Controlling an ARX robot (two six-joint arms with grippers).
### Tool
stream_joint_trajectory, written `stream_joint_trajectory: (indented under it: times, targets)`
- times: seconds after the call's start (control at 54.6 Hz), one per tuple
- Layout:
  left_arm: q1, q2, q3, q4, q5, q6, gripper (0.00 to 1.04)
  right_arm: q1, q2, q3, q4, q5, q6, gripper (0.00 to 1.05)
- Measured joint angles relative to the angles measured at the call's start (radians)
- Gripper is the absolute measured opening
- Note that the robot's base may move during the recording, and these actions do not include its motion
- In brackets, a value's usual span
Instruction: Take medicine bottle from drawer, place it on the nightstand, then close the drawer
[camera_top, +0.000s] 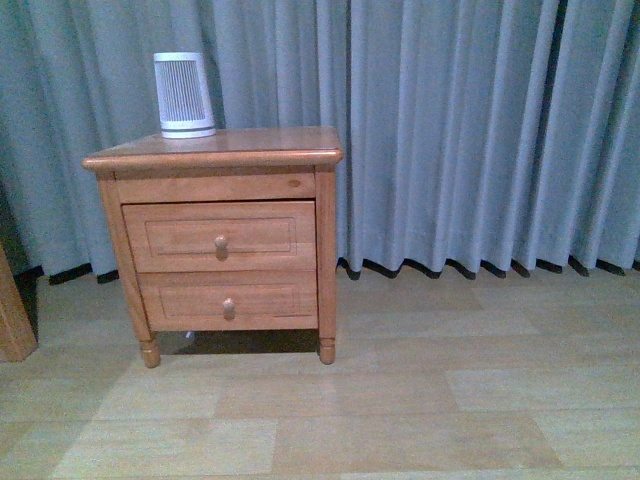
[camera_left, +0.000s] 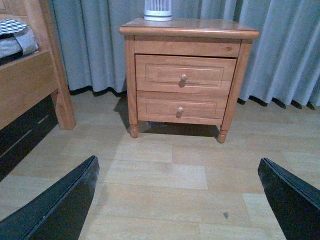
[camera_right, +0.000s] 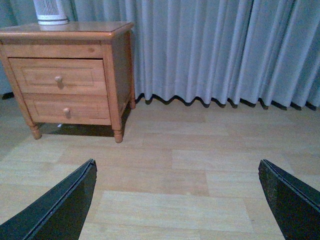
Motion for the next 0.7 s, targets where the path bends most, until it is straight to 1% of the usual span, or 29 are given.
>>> stream_joint_trajectory:
  times: [0.696]
  targets:
    - [0.0,0.0,0.0,0.0,0.0,0.0,0.98,0.0,0.0,0.0,0.0,0.0,0.0,0.98]
